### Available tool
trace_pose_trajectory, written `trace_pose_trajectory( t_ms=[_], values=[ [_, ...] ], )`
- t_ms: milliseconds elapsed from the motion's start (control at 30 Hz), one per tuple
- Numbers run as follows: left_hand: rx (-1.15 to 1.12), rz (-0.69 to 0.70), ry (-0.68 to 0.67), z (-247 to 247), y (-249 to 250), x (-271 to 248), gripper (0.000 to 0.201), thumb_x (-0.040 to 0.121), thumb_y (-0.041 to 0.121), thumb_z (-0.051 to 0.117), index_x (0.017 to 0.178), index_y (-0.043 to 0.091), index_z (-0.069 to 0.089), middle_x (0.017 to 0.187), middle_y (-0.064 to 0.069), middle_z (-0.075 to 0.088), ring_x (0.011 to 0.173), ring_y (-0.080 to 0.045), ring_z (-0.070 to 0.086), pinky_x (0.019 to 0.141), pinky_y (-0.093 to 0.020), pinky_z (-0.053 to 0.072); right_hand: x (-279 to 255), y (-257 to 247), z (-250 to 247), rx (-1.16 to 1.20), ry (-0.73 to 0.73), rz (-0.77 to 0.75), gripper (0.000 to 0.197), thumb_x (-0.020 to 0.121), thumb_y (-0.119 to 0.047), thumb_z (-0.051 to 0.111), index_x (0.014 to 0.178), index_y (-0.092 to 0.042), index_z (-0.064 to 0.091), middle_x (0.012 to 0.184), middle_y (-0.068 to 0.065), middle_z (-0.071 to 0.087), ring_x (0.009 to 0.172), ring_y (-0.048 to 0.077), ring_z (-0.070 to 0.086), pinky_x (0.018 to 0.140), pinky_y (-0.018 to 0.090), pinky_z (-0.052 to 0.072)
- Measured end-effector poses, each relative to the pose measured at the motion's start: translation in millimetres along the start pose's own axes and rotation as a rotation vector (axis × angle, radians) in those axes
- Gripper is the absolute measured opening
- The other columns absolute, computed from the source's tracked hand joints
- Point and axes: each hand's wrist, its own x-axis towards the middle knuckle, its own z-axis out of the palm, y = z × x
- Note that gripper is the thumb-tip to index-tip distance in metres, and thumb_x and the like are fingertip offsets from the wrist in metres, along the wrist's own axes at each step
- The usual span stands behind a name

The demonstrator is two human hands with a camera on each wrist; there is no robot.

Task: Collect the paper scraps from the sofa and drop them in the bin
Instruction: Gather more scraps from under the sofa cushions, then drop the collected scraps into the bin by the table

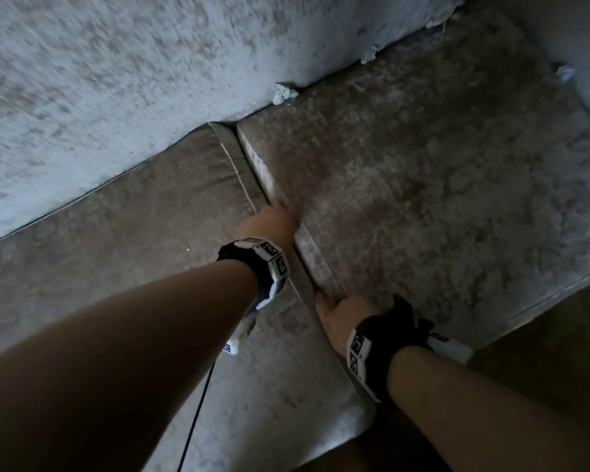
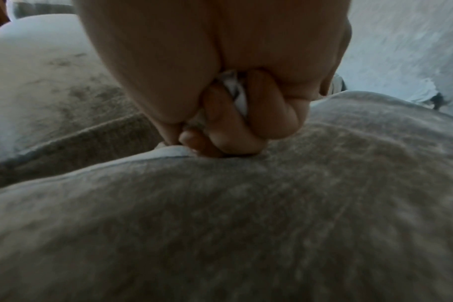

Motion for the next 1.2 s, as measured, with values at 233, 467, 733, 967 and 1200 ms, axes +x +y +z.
trace_pose_trajectory(
  t_ms=[233, 467, 733, 967, 1200],
  values=[
    [0.288, -0.004, -0.061, 8.6, 20.2, -0.6, 0.029, 0.097, 0.004, 0.041, 0.123, 0.003, 0.054, 0.122, -0.016, 0.05, 0.106, -0.033, 0.058, 0.069, -0.037, 0.041, 12.9, -6.5, 20.2, 0.183, 0.195, 0.033, 0.049, 0.096, -0.016, 0.03, 0.144, -0.01, 0.02, 0.108, 0.016, 0.066, 0.093, 0.033, 0.065, 0.091, 0.055, 0.046],
    [0.335, 0.15, -0.002, 5.7, 7.4, -6.8, 0.026, 0.095, 0.001, 0.043, 0.117, 0.001, 0.056, 0.114, -0.015, 0.053, 0.097, -0.036, 0.06, 0.064, -0.036, 0.042, -0.1, 1.7, 9.3, 0.237, 0.316, -0.051, 0.039, 0.095, -0.018, 0.04, 0.133, -0.01, 0.037, 0.104, 0.014, 0.069, 0.092, 0.034, 0.067, 0.068, 0.034, 0.04],
    [-0.151, 0.055, 0.123, 4.5, -34.4, -37.3, 0.021, 0.091, 0.014, 0.048, 0.1, 0.011, 0.067, 0.105, -0.014, 0.067, 0.096, -0.035, 0.065, 0.073, -0.036, 0.05, -12.6, 8.1, -56.9, 0.867, 0.324, -0.014, 0.037, 0.098, -0.037, 0.042, 0.114, -0.005, 0.054, 0.114, 0.017, 0.062, 0.104, 0.032, 0.059, 0.075, 0.026, 0.039],
    [-0.47, -0.336, 0.208, 22.2, -157.6, -123.2, 0.028, 0.093, 0.022, 0.043, 0.1, 0.009, 0.067, 0.104, -0.017, 0.069, 0.096, -0.036, 0.064, 0.075, -0.033, 0.048, -12.2, -90.4, -146.7, 1.367, 0.002, -0.242, 0.013, 0.096, -0.02, 0.036, 0.1, -0.015, 0.048, 0.059, -0.001, 0.036, 0.041, 0.008, 0.027, 0.045, 0.011, 0.023],
    [-0.809, -0.695, 0.322, 80.1, -309.9, -263.0, 0.029, 0.093, 0.028, 0.045, 0.091, 0.008, 0.066, 0.097, -0.018, 0.068, 0.09, -0.036, 0.062, 0.067, -0.03, 0.04, -21.4, -277.9, -180.3, 1.085, -0.056, -0.421, 0.022, 0.098, -0.016, 0.042, 0.09, -0.024, 0.061, 0.043, -0.004, 0.037, 0.032, 0.01, 0.027, 0.037, 0.014, 0.018]
  ],
)
